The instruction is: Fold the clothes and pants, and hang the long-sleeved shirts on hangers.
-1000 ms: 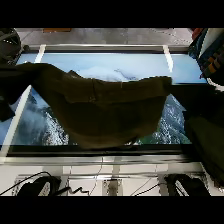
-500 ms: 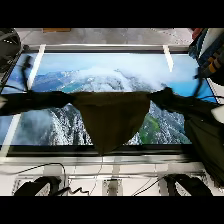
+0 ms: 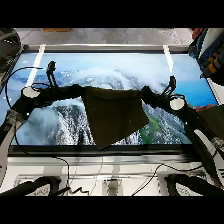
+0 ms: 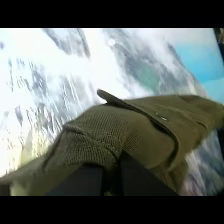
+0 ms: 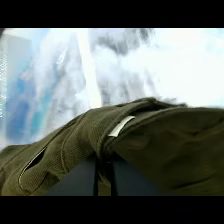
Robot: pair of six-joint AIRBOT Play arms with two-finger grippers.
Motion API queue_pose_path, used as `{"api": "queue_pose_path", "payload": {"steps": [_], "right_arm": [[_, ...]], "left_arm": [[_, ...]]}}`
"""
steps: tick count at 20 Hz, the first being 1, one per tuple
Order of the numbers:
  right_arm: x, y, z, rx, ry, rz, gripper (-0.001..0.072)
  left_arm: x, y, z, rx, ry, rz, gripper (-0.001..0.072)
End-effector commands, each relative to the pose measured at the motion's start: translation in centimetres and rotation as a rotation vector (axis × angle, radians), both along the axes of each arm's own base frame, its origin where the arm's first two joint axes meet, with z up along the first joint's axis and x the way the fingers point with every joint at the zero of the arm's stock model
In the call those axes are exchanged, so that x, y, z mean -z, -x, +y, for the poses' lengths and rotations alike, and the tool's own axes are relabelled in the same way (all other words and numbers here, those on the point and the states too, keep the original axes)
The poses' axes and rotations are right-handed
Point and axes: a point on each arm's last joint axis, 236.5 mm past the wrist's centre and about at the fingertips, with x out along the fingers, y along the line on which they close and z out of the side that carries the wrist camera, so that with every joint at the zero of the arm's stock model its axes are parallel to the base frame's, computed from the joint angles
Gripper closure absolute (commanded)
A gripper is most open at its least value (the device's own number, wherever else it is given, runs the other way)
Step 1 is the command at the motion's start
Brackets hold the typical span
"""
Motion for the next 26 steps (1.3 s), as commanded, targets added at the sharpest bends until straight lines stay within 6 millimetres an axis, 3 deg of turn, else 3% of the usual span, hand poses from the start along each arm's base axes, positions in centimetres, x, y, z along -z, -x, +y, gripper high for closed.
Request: {"api": "queue_pose_path", "payload": {"steps": [1, 3, 5, 8, 10, 14, 16, 17, 18, 19, 20, 21, 22, 26], "right_arm": [[2.4, 1.7, -0.5, -0.172, 0.199, 0.048, 0.0661], [3.9, 4.0, -2.2, -0.274, 0.295, 0.157, 0.0661], [5.0, 6.0, -5.1, -0.335, 0.396, 0.262, 0.0661], [6.0, 8.5, -9.4, -0.365, 0.486, 0.402, 0.0661], [6.5, 9.7, -11.0, -0.401, 0.524, 0.446, 0.0661], [6.5, 9.8, -10.8, -0.412, 0.530, 0.448, 0.0661], [6.6, 10.3, -10.8, -0.422, 0.530, 0.466, 0.0661], [6.7, 10.5, -10.8, -0.427, 0.530, 0.472, 0.0621], [6.7, 10.5, -10.8, -0.440, 0.536, 0.466, 0.0384], [6.7, 10.5, -10.8, -0.459, 0.546, 0.458, 0.0036], [6.7, 10.5, -10.8, -0.467, 0.552, 0.453, 0.0023], [6.7, 10.4, -11.0, -0.468, 0.562, 0.448, 0.0023], [6.7, 10.0, -11.2, -0.474, 0.583, 0.431, 0.0024], [6.0, 6.6, -13.4, -0.386, 0.657, 0.313, 0.0025]], "left_arm": [[2.1, 5.8, -2.8, 0.198, 0.009, 0.206, 0.0680], [5.3, 10.3, -2.6, 0.305, -0.121, 0.359, 0.0680], [8.0, 13.0, -2.1, 0.313, -0.222, 0.466, 0.0680], [9.8, 17.7, -4.6, 0.382, -0.203, 0.569, 0.0680], [10.5, 21.2, -6.6, 0.447, -0.181, 0.643, 0.0679], [12.8, 26.8, -9.6, 0.538, -0.203, 0.718, 0.0678], [13.5, 27.5, -10.4, 0.546, -0.222, 0.700, 0.0668], [13.5, 27.2, -10.5, 0.536, -0.219, 0.687, 0.0668], [13.6, 26.7, -10.4, 0.522, -0.216, 0.679, 0.0668], [13.6, 26.2, -10.2, 0.508, -0.211, 0.681, 0.0658], [13.5, 25.6, -9.8, 0.487, -0.202, 0.684, 0.0446], [13.5, 25.0, -9.4, 0.466, -0.190, 0.689, 0.0118], [13.3, 24.6, -9.0, 0.449, -0.174, 0.699, 0.0003], [12.3, 22.6, -6.5, 0.379, -0.111, 0.728, 0.0006]]}}
